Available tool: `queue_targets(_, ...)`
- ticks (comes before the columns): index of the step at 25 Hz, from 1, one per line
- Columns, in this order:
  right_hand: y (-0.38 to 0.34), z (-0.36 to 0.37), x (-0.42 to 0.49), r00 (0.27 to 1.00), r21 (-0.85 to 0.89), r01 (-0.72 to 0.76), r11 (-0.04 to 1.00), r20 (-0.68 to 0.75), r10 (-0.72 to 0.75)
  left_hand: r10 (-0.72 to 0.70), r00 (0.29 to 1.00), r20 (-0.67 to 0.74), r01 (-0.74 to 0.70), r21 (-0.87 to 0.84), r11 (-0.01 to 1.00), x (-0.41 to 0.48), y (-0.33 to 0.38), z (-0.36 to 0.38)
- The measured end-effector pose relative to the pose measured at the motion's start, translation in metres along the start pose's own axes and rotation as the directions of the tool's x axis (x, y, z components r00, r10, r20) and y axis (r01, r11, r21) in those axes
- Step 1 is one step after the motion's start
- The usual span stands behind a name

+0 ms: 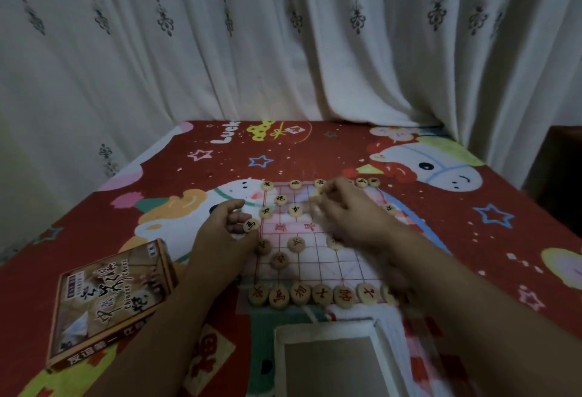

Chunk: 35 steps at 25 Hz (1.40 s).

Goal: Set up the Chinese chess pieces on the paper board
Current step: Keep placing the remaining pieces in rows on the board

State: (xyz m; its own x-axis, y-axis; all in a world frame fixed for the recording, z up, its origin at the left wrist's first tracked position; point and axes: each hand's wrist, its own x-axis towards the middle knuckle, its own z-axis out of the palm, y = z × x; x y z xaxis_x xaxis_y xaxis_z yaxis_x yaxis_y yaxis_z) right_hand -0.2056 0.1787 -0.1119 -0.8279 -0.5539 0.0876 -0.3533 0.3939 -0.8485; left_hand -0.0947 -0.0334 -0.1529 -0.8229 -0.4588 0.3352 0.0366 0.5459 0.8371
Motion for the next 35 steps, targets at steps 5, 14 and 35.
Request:
queue_targets(5, 0.019, -0.046, 0.001, 0.988, -0.104, -0.063, 0.993, -0.145, 0.048, -0.016, 1.000, 0.014, 0.016, -0.003, 1.000, -0.001, 0.001, 0.000)
queue_targets(14, 0.023, -0.048, 0.000, 0.988, -0.168, -0.080, 0.982, -0.141, 0.057, -0.006, 1.000, 0.021, 0.006, 0.009, 1.000, -0.002, 0.004, -0.001)
queue_targets(35, 0.014, -0.021, 0.047, 0.993, -0.409, 0.059, 0.911, 0.121, -0.010, -0.059, 0.998, 0.028, 0.059, -0.001, 0.998, 0.000, 0.007, -0.001)
